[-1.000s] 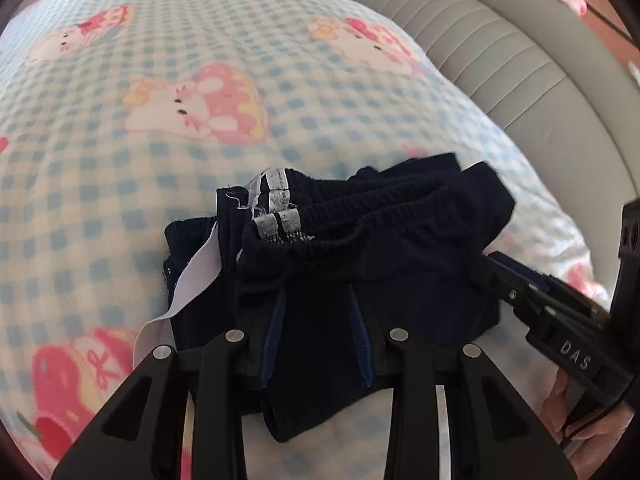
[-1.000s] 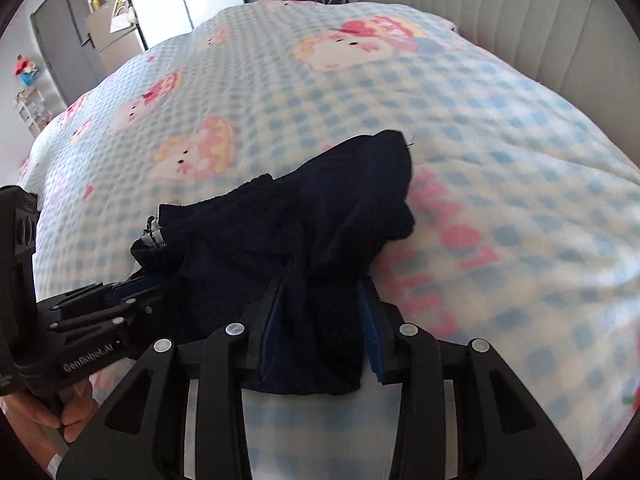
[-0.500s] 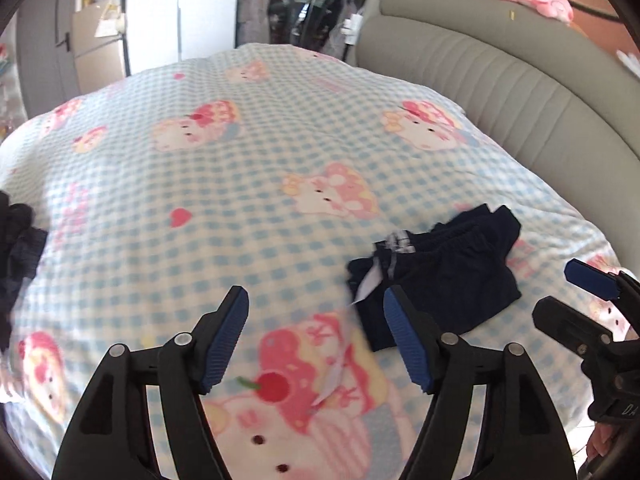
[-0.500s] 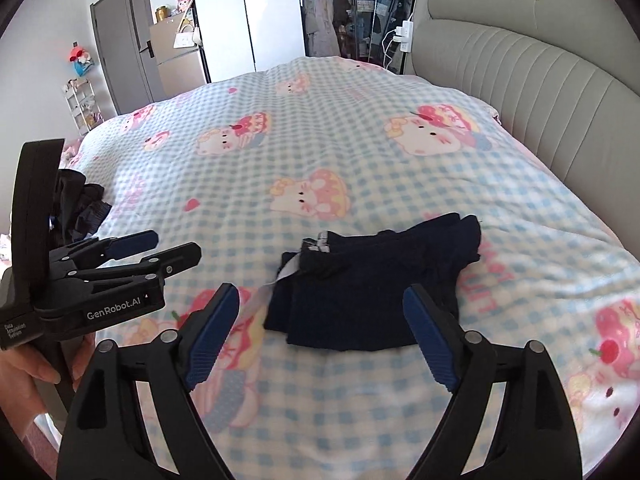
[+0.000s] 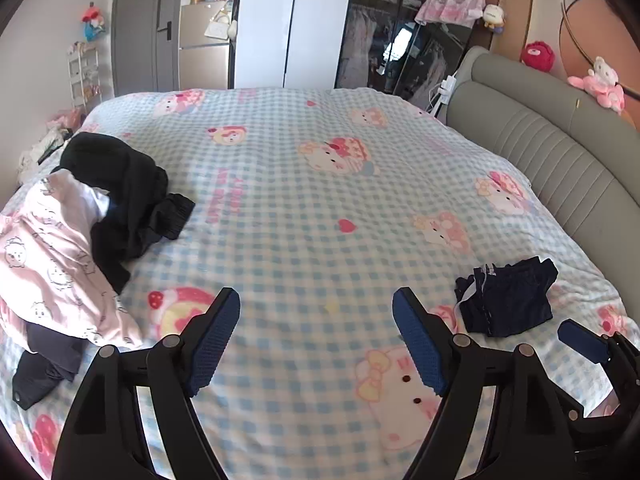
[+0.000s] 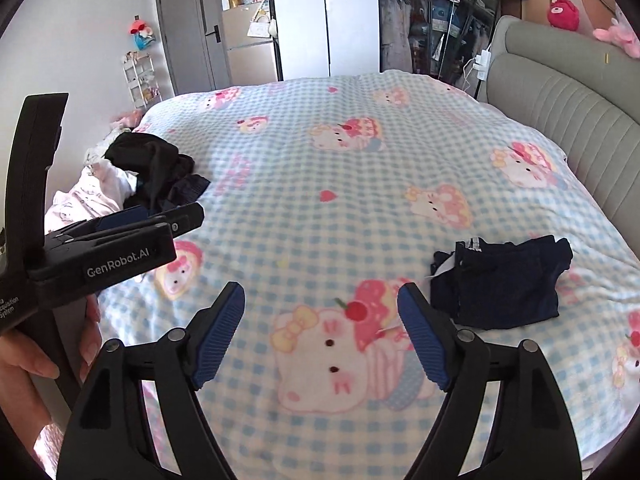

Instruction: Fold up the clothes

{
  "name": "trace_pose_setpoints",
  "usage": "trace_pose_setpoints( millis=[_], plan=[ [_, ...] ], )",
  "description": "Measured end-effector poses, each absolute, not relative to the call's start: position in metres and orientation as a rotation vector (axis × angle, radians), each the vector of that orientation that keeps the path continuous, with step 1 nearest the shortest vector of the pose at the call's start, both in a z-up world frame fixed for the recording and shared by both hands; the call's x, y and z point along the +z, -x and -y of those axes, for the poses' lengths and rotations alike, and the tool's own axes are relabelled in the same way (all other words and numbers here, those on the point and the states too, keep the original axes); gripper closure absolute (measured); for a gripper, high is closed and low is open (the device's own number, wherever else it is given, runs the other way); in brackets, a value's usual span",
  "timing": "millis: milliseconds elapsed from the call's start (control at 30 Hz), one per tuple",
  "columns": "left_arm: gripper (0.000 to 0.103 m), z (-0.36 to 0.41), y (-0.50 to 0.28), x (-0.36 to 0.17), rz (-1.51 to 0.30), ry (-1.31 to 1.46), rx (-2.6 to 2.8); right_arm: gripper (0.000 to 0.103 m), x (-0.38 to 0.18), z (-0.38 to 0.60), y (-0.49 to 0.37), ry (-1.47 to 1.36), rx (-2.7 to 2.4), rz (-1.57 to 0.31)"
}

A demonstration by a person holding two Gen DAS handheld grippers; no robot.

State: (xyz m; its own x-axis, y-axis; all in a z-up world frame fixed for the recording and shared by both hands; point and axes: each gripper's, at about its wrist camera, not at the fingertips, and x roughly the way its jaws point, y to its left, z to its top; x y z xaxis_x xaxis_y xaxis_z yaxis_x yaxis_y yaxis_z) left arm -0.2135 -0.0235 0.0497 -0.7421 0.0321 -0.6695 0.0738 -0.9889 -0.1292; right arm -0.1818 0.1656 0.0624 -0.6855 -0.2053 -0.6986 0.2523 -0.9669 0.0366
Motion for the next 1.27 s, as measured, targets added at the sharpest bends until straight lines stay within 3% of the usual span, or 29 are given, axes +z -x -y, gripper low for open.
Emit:
trace_pose_setpoints(
  millis=[100, 300, 433, 533, 667, 767, 967, 1267],
  plan=[
    [0.021, 0.041, 0.190, 0.046, -0.124, -1.095, -2.860, 0.014, 0.071, -0.148, 0.164, -1.085, -2.747, -0.147],
    [0.021, 0.066, 0.128, 0.049, -0.150, -1.065, -2.837, 0.013, 0.073, -0.137, 0.126, -1.123, -2.768, -0.120],
    [0.021, 0.056, 0.079, 0.054, -0.126, -1.078, -2.843, 0.003, 0.075, -0.139, 0.086, -1.104, -2.785, -0.173],
    [0.017, 0.045, 0.033, 0.048, -0.140, -1.095, -2.849, 0.002, 0.073, -0.142, 0.048, -1.067, -2.769, -0.185],
    [0.015, 0.041, -0.022, 0.021, -0.334, -1.133, -2.846, 0.001, 0.043, -0.154, 0.000, -1.140, -2.787, -0.158],
    [0.015, 0.028, -0.047, 0.010, -0.246, -1.138, -2.850, 0.001, 0.011, -0.165, -0.024, -1.260, -2.728, -0.132],
    [0.015, 0.022, -0.076, 0.013, -0.289, -1.018, -2.838, 0.001, -0.010, -0.177, -0.041, -1.347, -2.755, -0.147],
    [0.015, 0.016, -0.079, 0.022, -0.248, -1.016, -2.843, 0.001, 0.028, -0.165, -0.039, -1.187, -2.761, -0.163]
  ],
)
